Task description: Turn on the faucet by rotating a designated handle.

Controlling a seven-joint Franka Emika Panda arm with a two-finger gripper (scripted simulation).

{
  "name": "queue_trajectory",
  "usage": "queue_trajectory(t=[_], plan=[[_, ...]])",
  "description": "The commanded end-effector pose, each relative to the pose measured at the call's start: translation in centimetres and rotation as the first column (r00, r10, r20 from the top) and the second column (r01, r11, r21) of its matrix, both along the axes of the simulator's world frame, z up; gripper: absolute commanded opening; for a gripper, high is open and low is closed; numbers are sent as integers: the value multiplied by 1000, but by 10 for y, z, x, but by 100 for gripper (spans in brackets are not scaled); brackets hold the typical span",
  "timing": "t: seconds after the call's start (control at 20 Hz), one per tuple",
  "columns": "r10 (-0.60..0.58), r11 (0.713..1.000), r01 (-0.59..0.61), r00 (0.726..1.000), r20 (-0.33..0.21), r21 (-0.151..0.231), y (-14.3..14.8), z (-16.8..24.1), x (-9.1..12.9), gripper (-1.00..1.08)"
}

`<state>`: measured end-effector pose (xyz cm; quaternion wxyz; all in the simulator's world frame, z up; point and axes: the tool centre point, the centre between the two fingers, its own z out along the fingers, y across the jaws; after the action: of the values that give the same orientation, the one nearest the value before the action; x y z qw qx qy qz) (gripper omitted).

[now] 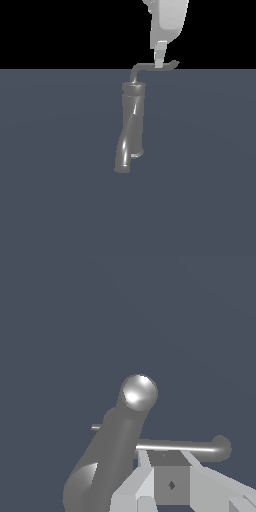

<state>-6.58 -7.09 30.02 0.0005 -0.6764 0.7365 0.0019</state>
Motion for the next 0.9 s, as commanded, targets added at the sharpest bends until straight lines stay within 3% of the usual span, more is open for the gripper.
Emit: queue_trajectory(t=[0.0, 0.85], plan=[[-1, 1000, 1, 1000, 1, 0, -2, 0, 4, -100], [-26, 1000, 26, 1000, 2, -2, -22, 0, 40, -100]])
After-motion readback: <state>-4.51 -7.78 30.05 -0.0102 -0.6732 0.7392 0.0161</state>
